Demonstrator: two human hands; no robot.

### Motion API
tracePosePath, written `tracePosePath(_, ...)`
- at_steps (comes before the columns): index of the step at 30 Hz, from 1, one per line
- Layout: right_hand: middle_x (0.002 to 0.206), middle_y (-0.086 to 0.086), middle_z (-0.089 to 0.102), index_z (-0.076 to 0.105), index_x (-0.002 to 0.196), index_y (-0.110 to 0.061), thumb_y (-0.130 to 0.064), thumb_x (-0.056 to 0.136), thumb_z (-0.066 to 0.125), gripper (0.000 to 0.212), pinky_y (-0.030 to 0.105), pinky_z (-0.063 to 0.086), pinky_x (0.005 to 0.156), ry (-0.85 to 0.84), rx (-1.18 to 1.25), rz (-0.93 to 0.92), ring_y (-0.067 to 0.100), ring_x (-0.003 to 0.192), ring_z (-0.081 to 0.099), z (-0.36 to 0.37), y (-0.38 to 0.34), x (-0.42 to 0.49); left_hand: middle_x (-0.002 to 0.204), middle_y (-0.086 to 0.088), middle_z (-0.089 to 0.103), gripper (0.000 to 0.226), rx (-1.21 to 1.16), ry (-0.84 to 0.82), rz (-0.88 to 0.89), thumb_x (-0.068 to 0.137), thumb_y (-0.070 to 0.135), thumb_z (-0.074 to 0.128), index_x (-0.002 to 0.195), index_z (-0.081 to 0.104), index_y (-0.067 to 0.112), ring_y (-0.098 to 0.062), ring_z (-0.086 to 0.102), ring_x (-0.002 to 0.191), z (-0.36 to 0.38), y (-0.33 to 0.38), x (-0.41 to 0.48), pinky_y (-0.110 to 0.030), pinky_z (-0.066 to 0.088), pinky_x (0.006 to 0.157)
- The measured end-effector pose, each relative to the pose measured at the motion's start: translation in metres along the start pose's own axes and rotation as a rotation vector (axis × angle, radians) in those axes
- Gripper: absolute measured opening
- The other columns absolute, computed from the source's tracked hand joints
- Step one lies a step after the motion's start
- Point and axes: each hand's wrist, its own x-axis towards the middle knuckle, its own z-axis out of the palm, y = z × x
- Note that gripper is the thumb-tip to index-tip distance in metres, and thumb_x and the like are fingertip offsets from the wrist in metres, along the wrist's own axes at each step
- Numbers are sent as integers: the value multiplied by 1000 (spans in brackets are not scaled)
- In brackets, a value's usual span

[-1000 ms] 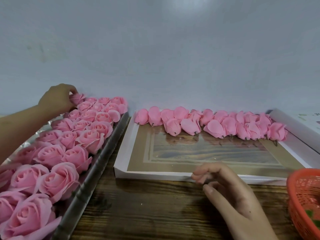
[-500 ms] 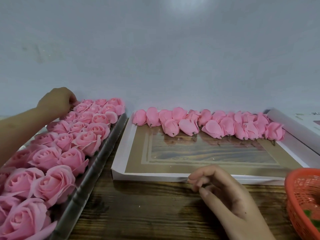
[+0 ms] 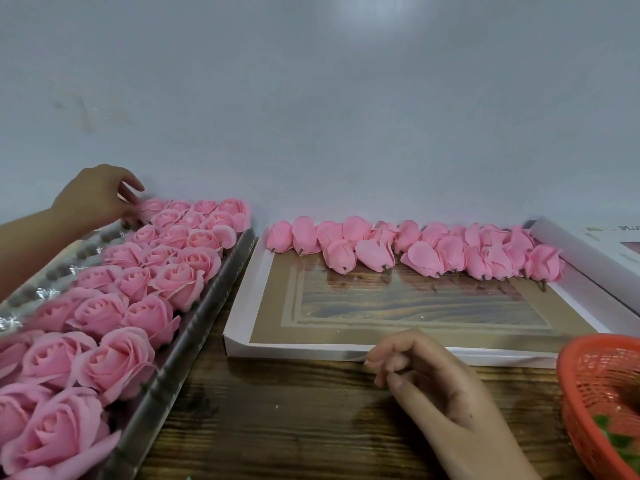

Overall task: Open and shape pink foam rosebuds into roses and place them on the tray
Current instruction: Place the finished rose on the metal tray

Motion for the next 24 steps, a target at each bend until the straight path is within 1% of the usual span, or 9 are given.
tracePosePath(2,78,-9,65,68,87,-32,-10,82,54,26,19,45,68,5,3,-4,13,74,63,1,0,-1,87,-10,71,28,29,94,25,71,-9,67,88,64,13,-26,64,76,-6,5,-9,-35,48,77)
tracePosePath(5,80,-2,67,69,87,-19,-6,83,54,20,25,46,68,18,37,4,14,72,63,1,0,-2,93,-5,69,32,17,237,83,73,-11,55,88,64,15,-27,62,81,-14,29,-26,-38,50,77)
tracePosePath(9,77,-3,67,68,87,-15,15,90,53,34,31,45,67,-1,9,11,18,69,62,-1,0,-4,96,-1,64,28,-36,306,277,79,-5,50,91,65,15,-21,58,82,-17,89,-54,-34,46,74)
tracePosePath(12,71,-2,64,67,85,-16,12,89,52,32,36,45,66,-3,-17,0,24,67,60,-1,-3,-4,93,1,64,26,-119,211,425,79,-6,51,89,65,14,-17,58,81,-14,139,-77,-30,45,75)
tracePosePath(14,69,-1,63,67,83,-18,3,87,52,26,34,44,65,-4,-19,0,23,66,59,0,-5,-4,91,-1,65,25,-173,94,470,78,-6,52,88,66,12,-17,60,80,-6,168,-91,-19,42,70)
tracePosePath(15,70,2,63,67,82,-18,4,88,52,27,35,44,65,-5,-20,6,24,66,59,0,-5,-4,90,-2,66,23,-176,20,468,78,-5,52,87,67,11,-17,61,81,1,181,-97,-16,42,69)
tracePosePath(19,71,10,63,66,80,-17,17,87,50,39,36,43,64,-21,-23,18,29,65,58,0,-5,-4,97,-3,65,18,-149,-266,424,81,1,55,89,68,10,-17,60,90,45,216,-113,-28,47,83)
tracePosePath(22,69,4,62,66,80,-18,17,86,49,40,34,43,64,-36,-29,24,26,65,59,0,-6,-4,104,1,57,29,-136,-356,409,85,0,48,107,64,11,-16,55,98,80,229,-112,-21,40,85)
tracePosePath(24,70,1,62,66,80,-19,17,86,49,40,37,46,65,-48,-25,34,20,64,59,0,-7,-3,111,-3,57,34,-142,-423,417,87,-2,44,114,61,9,-21,54,104,97,233,-107,-25,40,86)
